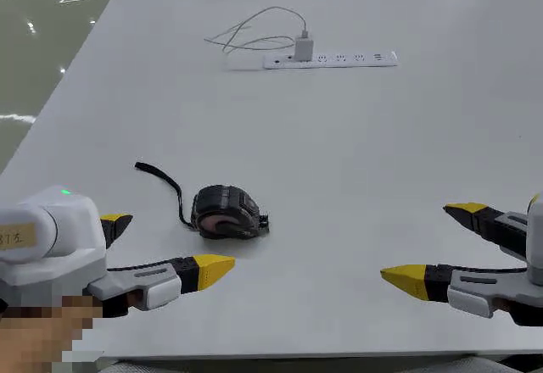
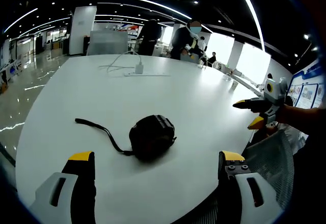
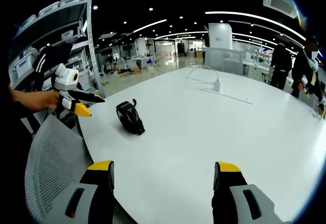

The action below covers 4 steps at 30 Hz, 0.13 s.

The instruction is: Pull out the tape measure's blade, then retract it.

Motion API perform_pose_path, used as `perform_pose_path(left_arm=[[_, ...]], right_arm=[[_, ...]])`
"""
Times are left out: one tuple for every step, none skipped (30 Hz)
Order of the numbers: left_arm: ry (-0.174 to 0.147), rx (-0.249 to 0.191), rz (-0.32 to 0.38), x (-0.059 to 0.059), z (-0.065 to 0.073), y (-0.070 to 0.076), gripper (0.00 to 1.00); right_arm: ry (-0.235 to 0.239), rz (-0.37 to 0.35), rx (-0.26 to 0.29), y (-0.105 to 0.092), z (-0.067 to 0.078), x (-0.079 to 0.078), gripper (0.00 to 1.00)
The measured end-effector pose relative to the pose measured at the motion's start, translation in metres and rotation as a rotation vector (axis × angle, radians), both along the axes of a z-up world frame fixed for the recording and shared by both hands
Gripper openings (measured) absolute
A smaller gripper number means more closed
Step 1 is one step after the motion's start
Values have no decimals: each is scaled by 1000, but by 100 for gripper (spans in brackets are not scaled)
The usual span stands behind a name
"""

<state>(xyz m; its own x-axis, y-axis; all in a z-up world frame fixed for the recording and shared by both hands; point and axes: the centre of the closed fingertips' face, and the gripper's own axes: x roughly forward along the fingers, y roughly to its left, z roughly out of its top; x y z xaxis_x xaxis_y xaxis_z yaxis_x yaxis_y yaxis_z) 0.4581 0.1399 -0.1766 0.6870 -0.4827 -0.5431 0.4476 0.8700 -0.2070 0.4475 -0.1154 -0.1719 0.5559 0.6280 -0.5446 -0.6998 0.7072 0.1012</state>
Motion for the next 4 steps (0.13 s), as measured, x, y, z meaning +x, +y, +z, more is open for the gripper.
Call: perform_pose_path(left_arm=[[-1, 0, 1, 0, 0, 0, 99], [-1, 0, 1, 0, 0, 0, 99], [-1, 0, 1, 0, 0, 0, 99], [0, 0, 0, 0, 0, 0, 99]], right_arm=[[0, 0, 0, 0, 0, 0, 78], [1, 0, 0, 0, 0, 0, 78], [1, 0, -1, 0, 0, 0, 78], [1, 1, 0, 0, 0, 0, 78]])
